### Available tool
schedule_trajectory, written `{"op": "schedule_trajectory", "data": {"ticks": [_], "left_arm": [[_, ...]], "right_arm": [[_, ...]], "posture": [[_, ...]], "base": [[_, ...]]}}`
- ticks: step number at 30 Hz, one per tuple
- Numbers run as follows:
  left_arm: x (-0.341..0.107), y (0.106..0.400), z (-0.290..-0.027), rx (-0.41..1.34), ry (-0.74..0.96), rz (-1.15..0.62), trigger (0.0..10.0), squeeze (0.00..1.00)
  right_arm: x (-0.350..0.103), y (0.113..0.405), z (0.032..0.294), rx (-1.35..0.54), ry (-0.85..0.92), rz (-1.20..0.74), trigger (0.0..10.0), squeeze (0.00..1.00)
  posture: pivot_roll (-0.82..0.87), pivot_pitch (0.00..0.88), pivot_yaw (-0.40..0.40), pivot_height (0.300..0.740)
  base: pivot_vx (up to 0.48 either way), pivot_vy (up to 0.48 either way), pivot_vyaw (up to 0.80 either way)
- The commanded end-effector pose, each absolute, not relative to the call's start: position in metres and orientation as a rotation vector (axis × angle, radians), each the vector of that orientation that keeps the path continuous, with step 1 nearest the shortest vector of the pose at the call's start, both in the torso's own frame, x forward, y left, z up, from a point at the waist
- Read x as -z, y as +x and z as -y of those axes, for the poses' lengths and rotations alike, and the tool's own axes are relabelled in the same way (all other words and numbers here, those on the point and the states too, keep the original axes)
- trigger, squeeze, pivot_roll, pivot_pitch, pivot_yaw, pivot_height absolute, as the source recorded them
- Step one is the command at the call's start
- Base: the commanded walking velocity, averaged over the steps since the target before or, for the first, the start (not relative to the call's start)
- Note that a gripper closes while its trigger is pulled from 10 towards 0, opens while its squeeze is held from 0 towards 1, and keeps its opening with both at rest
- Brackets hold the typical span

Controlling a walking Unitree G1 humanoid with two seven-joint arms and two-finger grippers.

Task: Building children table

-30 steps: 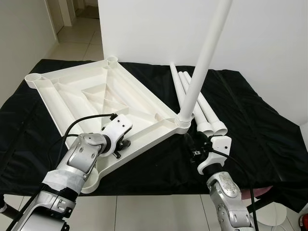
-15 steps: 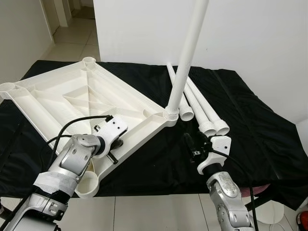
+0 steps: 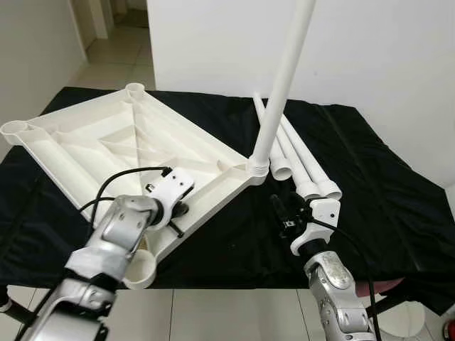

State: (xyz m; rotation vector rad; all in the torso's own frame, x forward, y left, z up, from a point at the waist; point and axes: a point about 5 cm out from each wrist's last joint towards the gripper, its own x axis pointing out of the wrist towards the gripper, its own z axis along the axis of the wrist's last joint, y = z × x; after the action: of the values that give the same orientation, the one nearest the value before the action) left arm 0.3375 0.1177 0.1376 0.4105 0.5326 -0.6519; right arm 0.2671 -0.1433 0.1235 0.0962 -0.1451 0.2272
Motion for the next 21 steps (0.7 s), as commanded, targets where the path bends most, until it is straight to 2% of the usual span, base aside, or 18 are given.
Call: {"op": "schedule_trajectory", "data": {"ticks": [1, 8, 9, 13, 14, 15, 16, 17, 21], "left_arm": [[-0.139, 0.349, -0.123, 0.314, 0.436, -0.457, 10.0, 0.0], [-0.14, 0.349, -0.097, 0.325, 0.4, -0.42, 10.0, 0.0], [-0.139, 0.346, -0.092, 0.351, 0.394, -0.415, 10.0, 1.0], [-0.14, 0.343, -0.087, 0.404, 0.414, -0.401, 10.0, 1.0], [-0.142, 0.343, -0.086, 0.42, 0.428, -0.388, 10.0, 0.68], [-0.142, 0.343, -0.086, 0.42, 0.428, -0.388, 10.0, 0.68], [-0.147, 0.343, -0.086, 0.436, 0.418, -0.369, 10.0, 0.47], [-0.153, 0.343, -0.085, 0.46, 0.405, -0.34, 10.0, 0.0], [-0.161, 0.342, -0.082, 0.499, 0.366, -0.302, 10.0, 0.0]], "right_arm": [[-0.122, 0.267, 0.145, -0.222, 0.087, 0.136, 10.0, 0.0], [-0.123, 0.267, 0.145, -0.218, 0.089, 0.14, 10.0, 0.0], [-0.123, 0.267, 0.145, -0.217, 0.088, 0.14, 10.0, 0.0], [-0.123, 0.267, 0.145, -0.214, 0.088, 0.14, 10.0, 0.0], [-0.123, 0.266, 0.146, -0.213, 0.087, 0.139, 10.0, 0.0], [-0.123, 0.266, 0.146, -0.213, 0.087, 0.139, 10.0, 0.0], [-0.122, 0.266, 0.145, -0.214, 0.088, 0.138, 10.0, 0.0], [-0.122, 0.266, 0.145, -0.214, 0.088, 0.138, 10.0, 0.0], [-0.122, 0.266, 0.145, -0.215, 0.089, 0.137, 10.0, 0.0]], "posture": [[-0.01, 0.0, -0.065, 0.74], [-0.02, 0.0, -0.064, 0.74], [-0.02, 0.0, -0.061, 0.74], [-0.02, 0.0, -0.061, 0.74], [-0.02, 0.0, -0.061, 0.74], [-0.02, 0.0, -0.061, 0.74], [-0.02, 0.0, -0.06, 0.74], [-0.02, 0.0, -0.06, 0.74], [-0.02, 0.0, -0.06, 0.74]], "base": [[0.0, 0.0, 0.0], [0.0, 0.0, 0.0], [0.0, 0.0, 0.0], [0.0, 0.0, 0.0], [0.0, 0.0, 0.0], [0.0, 0.0, 0.0], [0.0, 0.0, 0.0], [0.0, 0.0, 0.0], [0.0, 0.0, 0.0]]}}
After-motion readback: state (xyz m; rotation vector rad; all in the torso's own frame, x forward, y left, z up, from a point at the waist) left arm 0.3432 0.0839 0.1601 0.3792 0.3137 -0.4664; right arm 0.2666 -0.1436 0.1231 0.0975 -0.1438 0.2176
